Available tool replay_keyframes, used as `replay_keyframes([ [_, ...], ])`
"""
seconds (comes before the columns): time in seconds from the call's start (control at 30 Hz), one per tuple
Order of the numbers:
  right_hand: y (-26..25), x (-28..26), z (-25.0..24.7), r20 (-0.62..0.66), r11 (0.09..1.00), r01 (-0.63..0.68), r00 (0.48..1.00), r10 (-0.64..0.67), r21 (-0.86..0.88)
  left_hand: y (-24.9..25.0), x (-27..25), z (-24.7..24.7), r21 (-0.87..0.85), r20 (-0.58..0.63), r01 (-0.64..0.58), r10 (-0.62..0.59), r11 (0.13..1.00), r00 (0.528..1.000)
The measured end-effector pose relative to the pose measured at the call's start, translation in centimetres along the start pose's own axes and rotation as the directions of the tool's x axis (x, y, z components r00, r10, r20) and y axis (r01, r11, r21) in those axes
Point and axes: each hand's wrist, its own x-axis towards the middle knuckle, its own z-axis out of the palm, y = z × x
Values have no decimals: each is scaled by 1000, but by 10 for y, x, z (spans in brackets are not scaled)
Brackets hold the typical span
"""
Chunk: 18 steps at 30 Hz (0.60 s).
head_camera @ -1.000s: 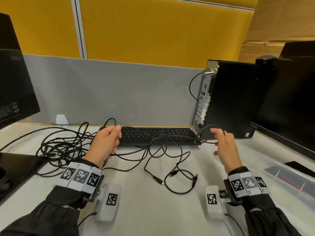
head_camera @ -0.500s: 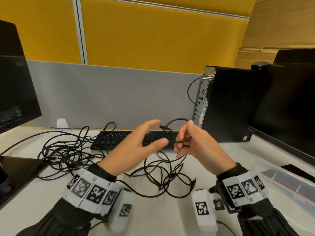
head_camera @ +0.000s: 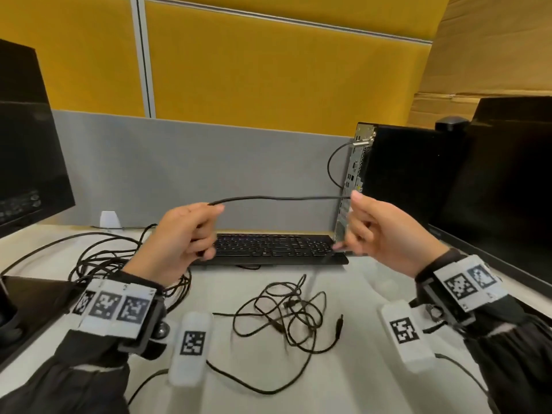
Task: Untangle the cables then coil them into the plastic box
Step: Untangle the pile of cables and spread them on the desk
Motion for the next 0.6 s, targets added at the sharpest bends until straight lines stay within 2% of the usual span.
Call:
replay_keyframes([
  [0.07,3,-2,-12,-58,962,-28,998,13,-272,-1,4,-11,158,-39,14,-8,987,999],
  [0.1,7,-1,-17,-86,888,-30,996,-11,-459,-3,5,-16,219,-46,17,-7,976,999],
  [0.17,16,1,-24,-94,673,-17,993,-79,-739,-4,6,-24,270,-55,32,-18,962,998],
  [0.2,20,3,-26,-91,593,-15,991,-99,-805,-3,7,-28,243,-76,33,-15,970,997],
  [0.27,29,4,-33,-93,529,-30,991,-94,-848,3,9,-41,106,-153,26,-9,994,988],
  [0.37,42,1,-47,-107,595,-103,994,29,-797,16,10,-67,-151,-266,11,-52,989,963],
  [0.43,50,-2,-51,-113,592,-168,985,129,-788,18,10,-79,-237,-328,-3,-77,972,942],
  [0.5,55,-3,-46,-121,556,-206,975,186,-805,15,11,-77,-190,-380,-15,-59,982,923],
  [0.57,52,-1,-28,-82,654,-186,979,187,-733,7,12,-55,-46,-364,-11,-6,999,931],
  [0.6,48,0,-14,-36,711,-144,986,165,-689,3,11,-38,52,-315,-15,30,999,949],
])
